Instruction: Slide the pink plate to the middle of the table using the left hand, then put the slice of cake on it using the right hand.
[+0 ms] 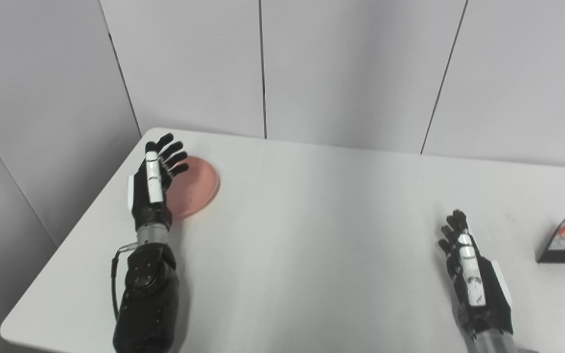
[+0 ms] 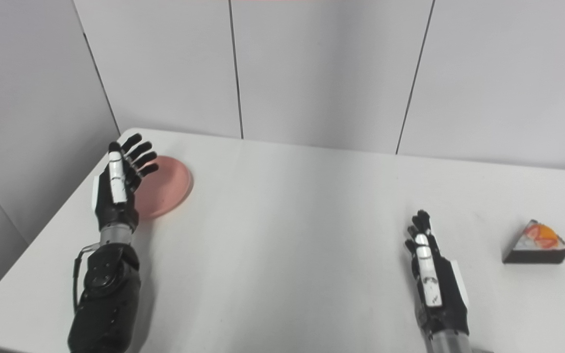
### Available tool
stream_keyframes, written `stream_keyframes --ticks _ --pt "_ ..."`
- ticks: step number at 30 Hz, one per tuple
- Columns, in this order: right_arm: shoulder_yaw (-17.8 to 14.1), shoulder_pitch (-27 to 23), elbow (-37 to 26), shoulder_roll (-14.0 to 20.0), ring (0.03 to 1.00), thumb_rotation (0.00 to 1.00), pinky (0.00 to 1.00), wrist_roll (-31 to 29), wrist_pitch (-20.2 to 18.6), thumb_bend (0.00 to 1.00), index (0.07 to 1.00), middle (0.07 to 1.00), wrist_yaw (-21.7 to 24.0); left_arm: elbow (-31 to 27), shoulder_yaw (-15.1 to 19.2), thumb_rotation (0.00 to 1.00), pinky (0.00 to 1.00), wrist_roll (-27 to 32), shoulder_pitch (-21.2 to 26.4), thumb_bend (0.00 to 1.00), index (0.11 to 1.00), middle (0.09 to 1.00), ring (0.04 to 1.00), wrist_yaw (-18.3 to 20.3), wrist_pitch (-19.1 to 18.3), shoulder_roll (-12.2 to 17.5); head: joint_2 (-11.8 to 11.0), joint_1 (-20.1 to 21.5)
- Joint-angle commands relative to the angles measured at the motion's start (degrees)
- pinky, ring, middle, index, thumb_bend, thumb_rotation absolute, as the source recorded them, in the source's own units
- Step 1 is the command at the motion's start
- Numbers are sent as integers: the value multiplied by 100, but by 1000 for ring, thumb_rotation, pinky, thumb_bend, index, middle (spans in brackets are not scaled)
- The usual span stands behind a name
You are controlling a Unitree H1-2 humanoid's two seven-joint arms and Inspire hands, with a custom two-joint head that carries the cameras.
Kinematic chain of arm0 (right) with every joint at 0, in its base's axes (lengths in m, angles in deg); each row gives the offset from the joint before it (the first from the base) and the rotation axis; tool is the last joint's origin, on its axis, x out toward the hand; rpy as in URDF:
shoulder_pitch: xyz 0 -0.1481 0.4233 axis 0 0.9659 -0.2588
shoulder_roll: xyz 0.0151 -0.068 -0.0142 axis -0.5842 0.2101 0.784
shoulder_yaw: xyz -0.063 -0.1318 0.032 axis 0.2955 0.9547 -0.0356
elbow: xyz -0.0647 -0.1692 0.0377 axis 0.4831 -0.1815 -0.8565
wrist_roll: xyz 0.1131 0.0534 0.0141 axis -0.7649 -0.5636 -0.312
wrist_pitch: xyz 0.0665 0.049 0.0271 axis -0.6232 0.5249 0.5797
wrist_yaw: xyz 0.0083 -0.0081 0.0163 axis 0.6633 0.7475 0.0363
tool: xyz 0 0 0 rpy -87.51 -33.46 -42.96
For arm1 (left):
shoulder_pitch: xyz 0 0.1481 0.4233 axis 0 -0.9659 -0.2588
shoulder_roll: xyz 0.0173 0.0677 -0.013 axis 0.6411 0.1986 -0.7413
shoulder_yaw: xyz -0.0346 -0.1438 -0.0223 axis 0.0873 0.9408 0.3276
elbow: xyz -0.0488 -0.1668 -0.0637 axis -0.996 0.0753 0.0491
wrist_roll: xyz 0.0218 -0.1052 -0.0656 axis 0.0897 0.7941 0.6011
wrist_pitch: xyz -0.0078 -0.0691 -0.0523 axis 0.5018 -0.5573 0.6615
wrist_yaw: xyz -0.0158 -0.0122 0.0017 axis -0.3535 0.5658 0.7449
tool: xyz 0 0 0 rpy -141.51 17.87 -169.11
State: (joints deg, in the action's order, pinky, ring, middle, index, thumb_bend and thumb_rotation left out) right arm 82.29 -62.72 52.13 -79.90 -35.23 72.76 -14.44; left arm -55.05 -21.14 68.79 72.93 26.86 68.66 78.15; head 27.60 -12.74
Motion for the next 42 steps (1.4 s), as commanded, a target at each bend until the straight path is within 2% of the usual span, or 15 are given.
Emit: stream_keyframes --ticks 1,6,12,17,22,29,35,38,42 --pt "-59 166 101 74 1000 954 1000 -47 59 484 1000 1000 63 -5 25 1000 688 -35 391 704 727 734 718 -32 234 292 -10 12" --pt "-82 179 113 55 1000 945 1000 -44 86 461 1000 1000 42 383 115 1000 701 13 539 730 741 739 724 -14 490 602 -16 -14" --pt "-72 203 87 87 1000 977 1000 -19 121 454 1000 1000 71 1088 160 1000 703 -78 686 739 745 740 724 -82 1026 986 -56 -144" --pt "-98 205 120 131 1000 992 1000 -57 147 448 1000 1000 106 1428 159 1000 719 -165 746 770 752 749 742 -159 1248 1178 -117 -327" --pt "-143 210 133 190 1000 1000 1000 -161 168 412 1000 1000 181 1669 186 1000 734 -92 799 765 753 747 744 -253 1325 1229 -236 -747" --pt "-251 214 259 280 1000 1000 1000 -370 150 473 1000 1000 291 1766 222 1000 748 -74 774 781 753 749 753 -360 1294 1229 -384 -1289" --pt "-290 266 185 346 1000 1000 1000 -391 108 436 1000 1000 298 1690 205 1000 751 -202 693 786 768 762 764 -555 1308 1206 -454 -1551" --pt "-291 264 193 383 1000 1000 1000 -358 93 362 1000 1000 299 1617 131 1000 782 -321 646 803 782 777 782 -649 1205 1191 -477 -1593" --pt "-328 243 271 399 1000 1000 1000 -429 180 297 1000 1000 355 1695 41 1000 821 -320 632 807 809 808 814 -591 1122 1187 -494 -1644"
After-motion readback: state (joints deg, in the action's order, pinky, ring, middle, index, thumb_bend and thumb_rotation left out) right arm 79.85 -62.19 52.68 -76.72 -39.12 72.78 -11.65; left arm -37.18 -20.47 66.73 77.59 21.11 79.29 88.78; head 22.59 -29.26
